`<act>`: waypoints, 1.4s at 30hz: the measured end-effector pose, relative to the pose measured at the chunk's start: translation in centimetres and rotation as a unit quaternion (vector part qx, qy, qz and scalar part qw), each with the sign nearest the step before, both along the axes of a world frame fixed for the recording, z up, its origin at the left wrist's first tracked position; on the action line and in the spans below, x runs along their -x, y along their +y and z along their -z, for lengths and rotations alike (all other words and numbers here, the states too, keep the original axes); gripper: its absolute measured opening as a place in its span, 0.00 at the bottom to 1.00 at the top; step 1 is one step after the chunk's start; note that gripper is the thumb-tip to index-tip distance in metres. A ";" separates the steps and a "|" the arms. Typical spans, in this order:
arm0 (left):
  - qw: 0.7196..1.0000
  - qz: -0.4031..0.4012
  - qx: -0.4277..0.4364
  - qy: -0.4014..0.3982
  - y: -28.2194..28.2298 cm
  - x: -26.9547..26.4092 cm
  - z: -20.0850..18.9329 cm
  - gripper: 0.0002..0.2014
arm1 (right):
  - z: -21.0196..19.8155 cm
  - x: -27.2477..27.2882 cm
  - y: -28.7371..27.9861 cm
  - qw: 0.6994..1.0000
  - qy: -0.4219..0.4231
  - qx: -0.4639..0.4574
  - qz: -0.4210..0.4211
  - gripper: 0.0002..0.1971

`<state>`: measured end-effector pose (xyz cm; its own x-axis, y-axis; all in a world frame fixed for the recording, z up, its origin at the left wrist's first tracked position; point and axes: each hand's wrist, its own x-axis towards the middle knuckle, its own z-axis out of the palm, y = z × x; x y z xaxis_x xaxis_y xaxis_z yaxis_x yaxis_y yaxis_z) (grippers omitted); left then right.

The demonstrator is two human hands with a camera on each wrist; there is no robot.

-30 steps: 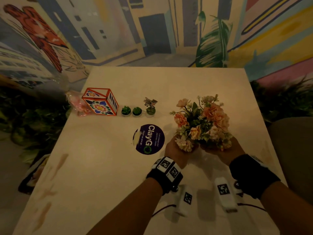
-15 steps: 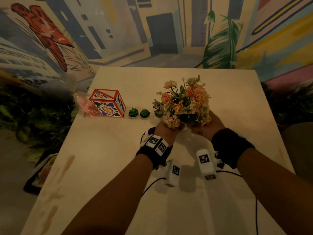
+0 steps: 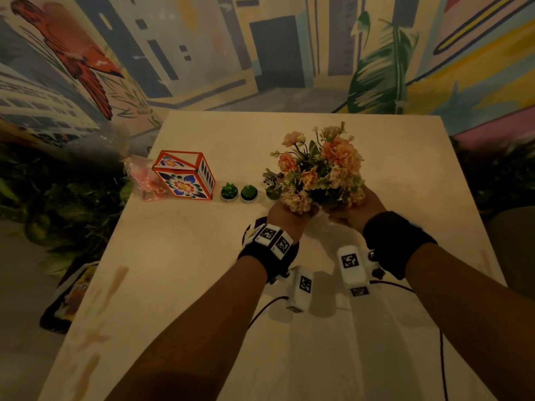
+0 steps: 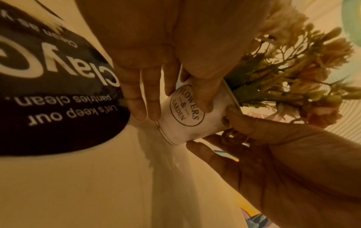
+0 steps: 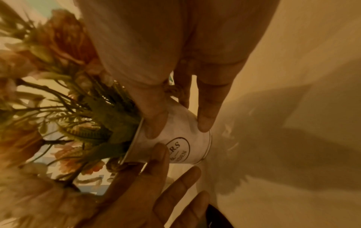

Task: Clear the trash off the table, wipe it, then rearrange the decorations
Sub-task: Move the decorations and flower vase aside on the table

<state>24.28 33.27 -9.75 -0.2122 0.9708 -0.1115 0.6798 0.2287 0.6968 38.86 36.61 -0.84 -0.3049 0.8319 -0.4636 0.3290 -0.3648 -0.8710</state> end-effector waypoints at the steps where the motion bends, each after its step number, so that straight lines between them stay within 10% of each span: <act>1: 1.000 0.002 -0.001 -0.001 0.1 0.0 0.2 0.23 | -0.1 0.0 0.0 1.000 -0.001 -0.008 -0.004 0.29; 27: 0.992 0.047 -0.002 0.119 0.9 -0.7 -0.7 0.22 | 2.4 0.0 1.7 0.998 0.046 0.032 0.025 0.30; 38: 0.991 -0.105 0.080 -0.027 -6.6 -0.4 -4.5 0.28 | 1.9 -5.0 -0.3 0.999 -0.021 0.026 -0.009 0.36; 42: 0.981 -0.086 0.109 -0.133 -14.4 -0.9 -6.3 0.09 | 0.4 -11.3 -4.8 0.995 -0.077 -0.030 -0.061 0.22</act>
